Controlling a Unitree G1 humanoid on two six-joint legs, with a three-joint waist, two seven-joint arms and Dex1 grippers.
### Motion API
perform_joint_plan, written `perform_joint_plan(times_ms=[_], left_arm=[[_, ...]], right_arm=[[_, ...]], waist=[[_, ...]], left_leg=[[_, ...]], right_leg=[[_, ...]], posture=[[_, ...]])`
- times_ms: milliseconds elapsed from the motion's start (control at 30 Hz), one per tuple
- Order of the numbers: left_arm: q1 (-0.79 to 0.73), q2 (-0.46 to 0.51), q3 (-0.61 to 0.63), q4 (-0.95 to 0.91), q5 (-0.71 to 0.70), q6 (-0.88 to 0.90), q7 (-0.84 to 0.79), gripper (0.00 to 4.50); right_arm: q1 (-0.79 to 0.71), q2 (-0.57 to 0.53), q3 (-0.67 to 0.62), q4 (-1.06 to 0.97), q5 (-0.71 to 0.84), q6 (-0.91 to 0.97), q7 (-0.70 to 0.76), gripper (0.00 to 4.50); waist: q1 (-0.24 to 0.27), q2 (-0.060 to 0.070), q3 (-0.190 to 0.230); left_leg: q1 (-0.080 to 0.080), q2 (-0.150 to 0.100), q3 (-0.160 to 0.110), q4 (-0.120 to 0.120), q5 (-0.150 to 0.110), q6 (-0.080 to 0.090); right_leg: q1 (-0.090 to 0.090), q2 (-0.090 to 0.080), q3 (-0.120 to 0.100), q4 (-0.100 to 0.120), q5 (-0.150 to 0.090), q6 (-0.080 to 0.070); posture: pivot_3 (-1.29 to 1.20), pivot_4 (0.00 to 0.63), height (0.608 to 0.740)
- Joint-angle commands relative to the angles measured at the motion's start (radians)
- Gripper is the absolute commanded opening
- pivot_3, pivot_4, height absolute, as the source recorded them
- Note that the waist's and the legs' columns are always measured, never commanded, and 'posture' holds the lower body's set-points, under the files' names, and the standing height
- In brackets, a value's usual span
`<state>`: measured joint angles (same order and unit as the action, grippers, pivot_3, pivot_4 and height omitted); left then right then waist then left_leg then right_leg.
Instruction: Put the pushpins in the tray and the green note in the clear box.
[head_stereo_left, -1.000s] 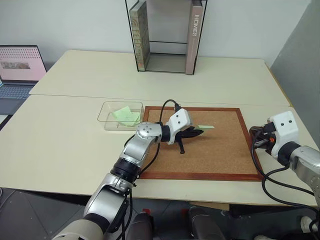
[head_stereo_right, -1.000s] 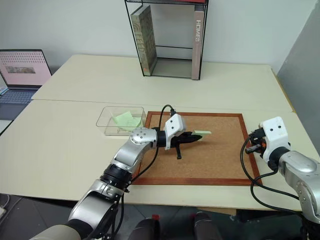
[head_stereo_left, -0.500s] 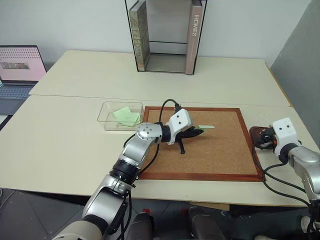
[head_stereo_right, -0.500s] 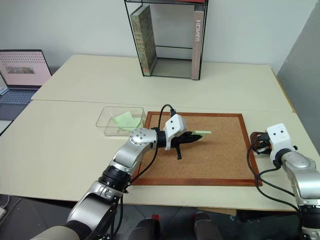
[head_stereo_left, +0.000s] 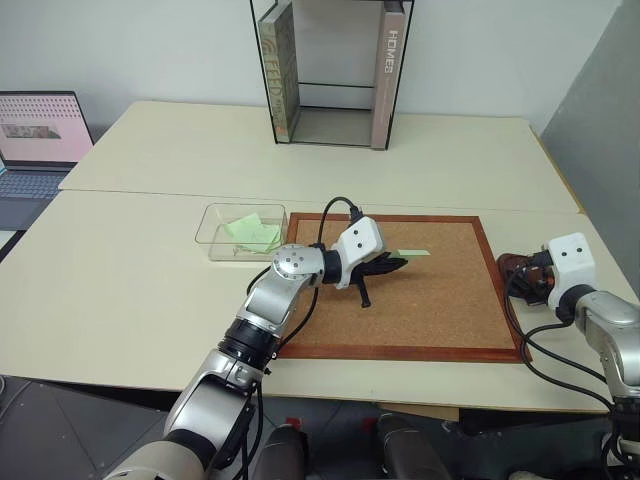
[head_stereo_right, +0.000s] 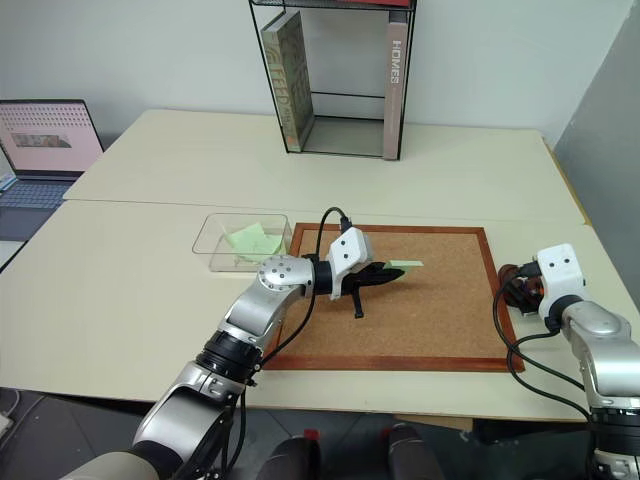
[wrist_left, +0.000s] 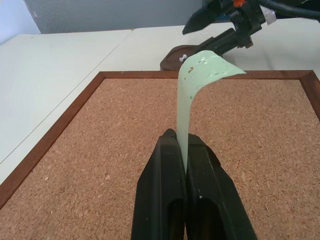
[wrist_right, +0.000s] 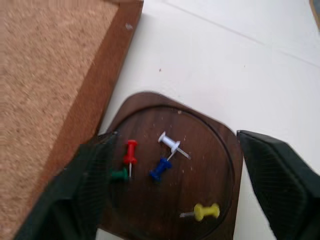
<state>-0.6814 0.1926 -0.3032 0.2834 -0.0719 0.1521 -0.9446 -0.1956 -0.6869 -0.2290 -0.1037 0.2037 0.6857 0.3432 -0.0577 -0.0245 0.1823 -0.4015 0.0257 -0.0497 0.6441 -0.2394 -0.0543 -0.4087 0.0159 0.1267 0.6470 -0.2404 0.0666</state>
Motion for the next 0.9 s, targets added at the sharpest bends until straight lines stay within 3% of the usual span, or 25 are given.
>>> perform_joint_plan(times_ms=[33, 267, 433, 667, 900], left_arm=[[-0.028, -0.012, 0.010, -0.014, -0.007, -0.008, 0.015, 0.00], [-0.046, -0.023, 0.032, -0.018, -0.013, 0.002, 0.055, 0.00], [-0.080, 0.010, 0.106, -0.058, 0.014, 0.043, 0.187, 0.00], [-0.045, 0.200, 0.291, -0.327, 0.020, 0.319, 0.338, 0.00], [0.050, 0.398, 0.397, -0.413, 0.024, 0.489, 0.359, 0.00]], right_arm=[[-0.023, -0.020, -0.071, -0.089, 0.018, 0.022, -0.001, 4.48], [-0.007, -0.051, -0.107, -0.209, 0.041, 0.050, 0.037, 4.48], [-0.029, -0.010, -0.067, -0.352, 0.172, 0.028, 0.149, 4.48], [-0.141, 0.110, 0.123, -0.473, 0.350, 0.050, 0.260, 4.48], [-0.271, 0.159, 0.261, -0.349, 0.326, 0.031, 0.309, 4.48]], waist=[[0.000, 0.000, 0.000], [0.001, 0.000, 0.000], [-0.002, 0.000, 0.000], [-0.024, 0.000, 0.001], [-0.023, 0.000, 0.001]], left_leg=[[0.000, 0.000, 0.000, 0.000, 0.000, 0.000], [0.000, 0.000, 0.000, 0.000, 0.000, 0.000], [0.000, 0.000, -0.001, 0.000, 0.000, 0.000], [0.000, 0.001, -0.002, 0.000, 0.000, 0.000], [0.000, 0.001, -0.002, 0.000, 0.000, 0.000]], right_leg=[[0.000, 0.000, 0.000, 0.000, 0.000, 0.000], [0.000, 0.000, 0.000, 0.000, 0.000, 0.000], [0.000, 0.000, 0.000, 0.000, 0.000, 0.000], [0.000, 0.001, -0.001, 0.001, 0.000, 0.000], [0.000, 0.000, -0.002, 0.001, 0.000, 0.000]], posture=[[0.00, 0.150, 0.740], [0.00, 0.150, 0.740], [0.00, 0.150, 0.740], [0.00, 0.150, 0.740], [0.00, 0.150, 0.740]])
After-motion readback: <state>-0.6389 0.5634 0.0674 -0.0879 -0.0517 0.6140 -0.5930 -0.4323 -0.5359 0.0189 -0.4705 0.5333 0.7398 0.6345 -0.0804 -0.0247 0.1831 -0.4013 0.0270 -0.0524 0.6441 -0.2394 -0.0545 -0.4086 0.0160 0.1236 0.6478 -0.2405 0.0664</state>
